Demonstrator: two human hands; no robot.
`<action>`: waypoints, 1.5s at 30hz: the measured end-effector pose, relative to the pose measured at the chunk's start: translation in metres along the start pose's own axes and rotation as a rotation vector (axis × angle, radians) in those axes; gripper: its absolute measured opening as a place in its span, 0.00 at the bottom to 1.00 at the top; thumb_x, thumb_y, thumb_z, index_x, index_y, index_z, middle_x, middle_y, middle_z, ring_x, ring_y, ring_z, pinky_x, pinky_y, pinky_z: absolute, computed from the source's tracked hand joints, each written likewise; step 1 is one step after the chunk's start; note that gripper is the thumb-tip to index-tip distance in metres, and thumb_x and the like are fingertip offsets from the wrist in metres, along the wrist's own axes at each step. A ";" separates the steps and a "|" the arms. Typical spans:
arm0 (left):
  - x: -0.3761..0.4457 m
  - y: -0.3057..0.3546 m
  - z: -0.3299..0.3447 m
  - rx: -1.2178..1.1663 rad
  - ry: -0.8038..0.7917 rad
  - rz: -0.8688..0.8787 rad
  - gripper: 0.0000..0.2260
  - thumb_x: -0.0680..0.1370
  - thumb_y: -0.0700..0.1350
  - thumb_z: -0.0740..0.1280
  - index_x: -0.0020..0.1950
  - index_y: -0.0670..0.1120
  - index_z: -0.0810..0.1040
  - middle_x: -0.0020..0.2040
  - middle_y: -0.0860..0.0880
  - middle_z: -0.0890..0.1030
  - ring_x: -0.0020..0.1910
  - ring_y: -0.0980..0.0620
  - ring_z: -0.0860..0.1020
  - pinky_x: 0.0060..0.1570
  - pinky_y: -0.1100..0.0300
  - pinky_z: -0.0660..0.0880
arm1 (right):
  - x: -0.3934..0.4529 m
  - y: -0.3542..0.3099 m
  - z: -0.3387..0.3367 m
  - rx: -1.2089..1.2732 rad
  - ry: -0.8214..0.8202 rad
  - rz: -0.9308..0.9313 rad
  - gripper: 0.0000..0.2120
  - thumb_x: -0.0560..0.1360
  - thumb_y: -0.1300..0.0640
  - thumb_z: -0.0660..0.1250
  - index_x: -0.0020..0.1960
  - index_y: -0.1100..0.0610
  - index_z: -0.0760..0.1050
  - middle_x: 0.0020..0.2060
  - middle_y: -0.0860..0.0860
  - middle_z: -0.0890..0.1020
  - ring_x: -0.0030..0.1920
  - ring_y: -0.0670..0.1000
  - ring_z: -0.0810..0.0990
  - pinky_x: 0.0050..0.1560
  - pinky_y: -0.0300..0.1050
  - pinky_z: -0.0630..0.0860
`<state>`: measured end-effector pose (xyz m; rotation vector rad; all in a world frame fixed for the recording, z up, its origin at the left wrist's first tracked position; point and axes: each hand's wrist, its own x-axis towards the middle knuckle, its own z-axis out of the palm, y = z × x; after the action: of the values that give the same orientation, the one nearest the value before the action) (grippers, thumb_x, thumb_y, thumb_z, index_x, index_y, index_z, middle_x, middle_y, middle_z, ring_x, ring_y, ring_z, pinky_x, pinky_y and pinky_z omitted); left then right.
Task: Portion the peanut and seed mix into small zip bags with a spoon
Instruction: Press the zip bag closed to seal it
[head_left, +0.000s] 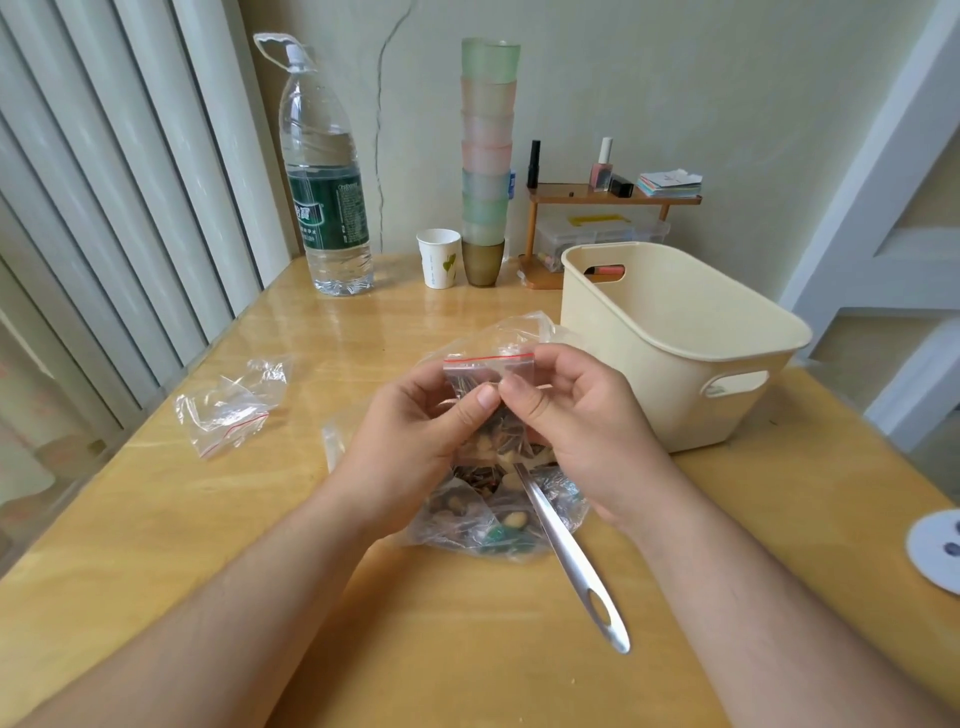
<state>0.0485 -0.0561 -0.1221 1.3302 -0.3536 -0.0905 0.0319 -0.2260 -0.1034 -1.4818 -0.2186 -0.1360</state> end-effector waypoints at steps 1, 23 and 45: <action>0.000 0.000 -0.001 -0.004 -0.003 0.013 0.17 0.76 0.43 0.72 0.64 0.39 0.81 0.58 0.37 0.85 0.57 0.37 0.85 0.54 0.40 0.84 | 0.000 0.000 0.001 -0.014 -0.002 0.000 0.06 0.76 0.57 0.75 0.53 0.51 0.83 0.48 0.52 0.87 0.46 0.48 0.86 0.45 0.40 0.81; -0.004 0.007 0.017 -0.144 0.236 0.053 0.07 0.80 0.44 0.69 0.50 0.40 0.81 0.40 0.45 0.84 0.35 0.50 0.82 0.30 0.55 0.79 | 0.006 0.008 -0.001 -0.034 0.114 -0.045 0.07 0.76 0.63 0.75 0.48 0.52 0.84 0.45 0.52 0.88 0.47 0.49 0.86 0.52 0.48 0.81; 0.004 0.000 -0.003 0.077 0.269 0.111 0.06 0.82 0.43 0.69 0.50 0.42 0.84 0.47 0.38 0.86 0.45 0.46 0.82 0.57 0.45 0.80 | 0.006 0.006 -0.006 0.014 0.145 0.005 0.05 0.78 0.65 0.73 0.48 0.56 0.83 0.45 0.56 0.88 0.47 0.51 0.86 0.55 0.51 0.84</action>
<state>0.0531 -0.0547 -0.1218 1.3764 -0.2031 0.1957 0.0398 -0.2308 -0.1087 -1.4521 -0.0979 -0.2369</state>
